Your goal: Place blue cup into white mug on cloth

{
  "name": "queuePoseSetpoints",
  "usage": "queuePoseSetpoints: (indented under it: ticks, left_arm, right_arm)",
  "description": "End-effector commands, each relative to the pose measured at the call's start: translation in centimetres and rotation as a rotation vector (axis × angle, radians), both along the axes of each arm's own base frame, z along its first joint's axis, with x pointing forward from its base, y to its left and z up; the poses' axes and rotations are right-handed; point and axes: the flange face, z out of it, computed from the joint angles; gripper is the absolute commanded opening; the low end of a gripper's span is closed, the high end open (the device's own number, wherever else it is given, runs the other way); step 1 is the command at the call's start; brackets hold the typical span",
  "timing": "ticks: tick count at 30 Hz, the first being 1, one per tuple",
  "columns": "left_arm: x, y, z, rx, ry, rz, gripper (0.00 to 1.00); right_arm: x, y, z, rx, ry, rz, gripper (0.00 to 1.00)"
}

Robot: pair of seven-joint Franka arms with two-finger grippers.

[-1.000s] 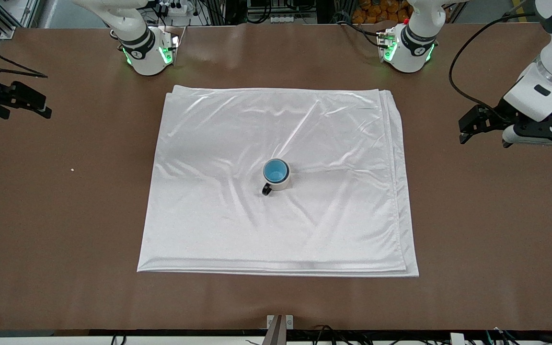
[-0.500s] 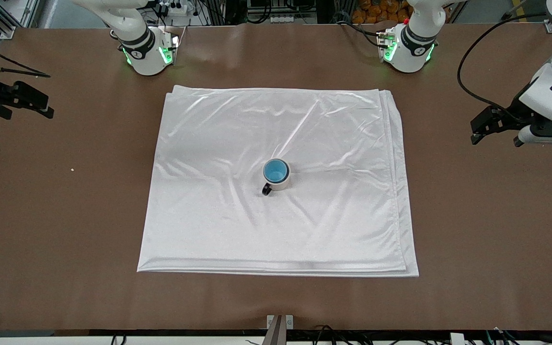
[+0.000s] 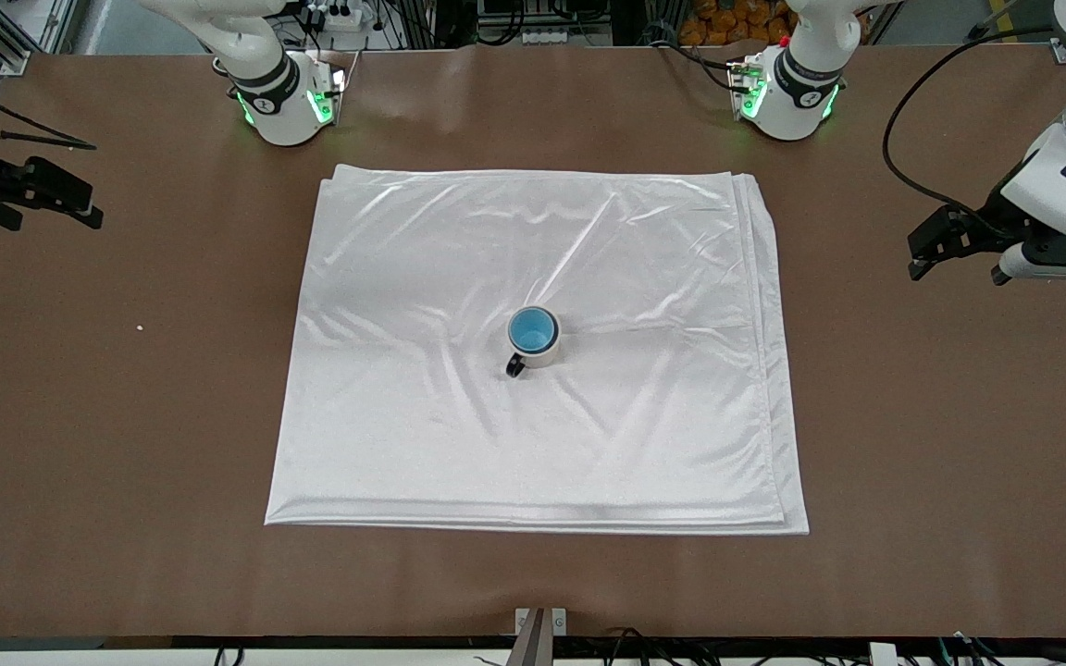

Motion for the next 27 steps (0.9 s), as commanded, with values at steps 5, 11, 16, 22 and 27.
queuePoseSetpoints:
  ticks: [5, 11, 16, 22, 27]
  left_arm:
    - [0.0, 0.1, 2.3, 0.014, -0.012, -0.023, 1.0]
    - [-0.1, 0.2, 3.1, 0.014, -0.008, -0.021, 1.0]
    - [-0.2, 0.4, 3.0, 0.015, -0.001, -0.017, 1.0]
    - [-0.2, 0.5, 3.1, 0.015, 0.0, -0.015, 1.0]
    - [-0.2, 0.5, 3.0, 0.015, 0.002, -0.015, 1.0]
  right_arm:
    - [-0.2, 0.0, 0.3, 0.0, -0.004, 0.009, 1.0]
    - [-0.3, -0.2, 0.3, -0.011, -0.003, 0.009, 1.0]
    - [-0.2, -0.1, 0.1, -0.013, 0.0, 0.012, 1.0]
    - [-0.2, -0.1, 0.0, -0.013, 0.002, 0.012, 1.0]
    - [-0.3, -0.2, -0.2, -0.013, 0.008, 0.009, 1.0]
